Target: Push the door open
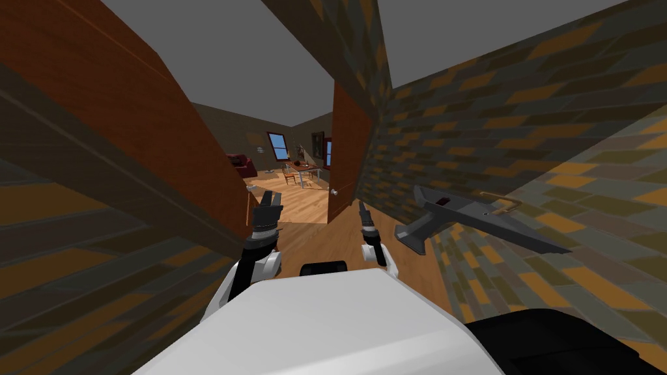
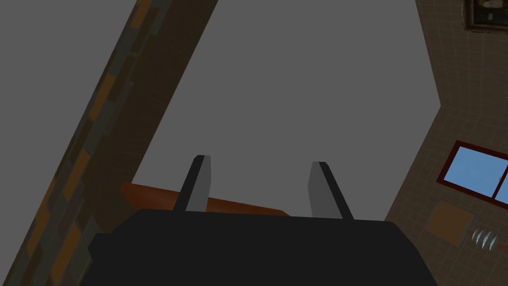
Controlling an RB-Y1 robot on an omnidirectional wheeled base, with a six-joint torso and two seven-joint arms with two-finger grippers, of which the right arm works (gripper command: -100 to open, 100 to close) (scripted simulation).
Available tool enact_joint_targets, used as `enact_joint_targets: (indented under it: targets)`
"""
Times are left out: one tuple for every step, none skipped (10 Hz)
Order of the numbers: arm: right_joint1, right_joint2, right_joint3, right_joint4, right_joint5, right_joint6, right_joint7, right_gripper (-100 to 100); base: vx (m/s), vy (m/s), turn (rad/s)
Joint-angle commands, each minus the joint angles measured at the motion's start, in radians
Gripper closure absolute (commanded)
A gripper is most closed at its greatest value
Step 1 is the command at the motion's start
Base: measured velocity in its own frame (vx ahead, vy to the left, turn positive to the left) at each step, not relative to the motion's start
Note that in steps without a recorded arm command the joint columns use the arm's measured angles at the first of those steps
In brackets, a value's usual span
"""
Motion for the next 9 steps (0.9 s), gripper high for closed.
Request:
enact_joint_targets:
  targets:
    - [-0.021,0.0,0.007,0.05,0.016,-0.014,0.034,-100,0.093,-0.067,0.054]
    - [-0.021,0.0,0.007,0.058,0.016,-0.014,0.034,-100,0.055,-0.04,0.016]
    - [-0.033,-0.001,0.011,0.089,0.025,-0.019,0.053,-100,0.05,-0.036,0.025]
    - [-0.046,-0.002,0.015,0.12,0.034,-0.025,0.072,-100,0.076,-0.053,0.056]
    - [-0.058,-0.004,0.018,0.151,0.044,-0.031,0.09,-100,0.08,-0.069,0.07]
    - [-0.07,-0.005,0.022,0.184,0.053,-0.037,0.11,-100,0.077,-0.068,0.048]
    - [-0.07,-0.005,0.022,0.184,0.053,-0.037,0.11,-100,0.057,-0.034,0.013]
    - [-0.083,-0.005,0.026,0.216,0.063,-0.043,0.129,-100,0.061,-0.027,0.028]
    - [-0.095,-0.006,0.03,0.246,0.072,-0.049,0.149,-100,0.078,-0.04,0.053]
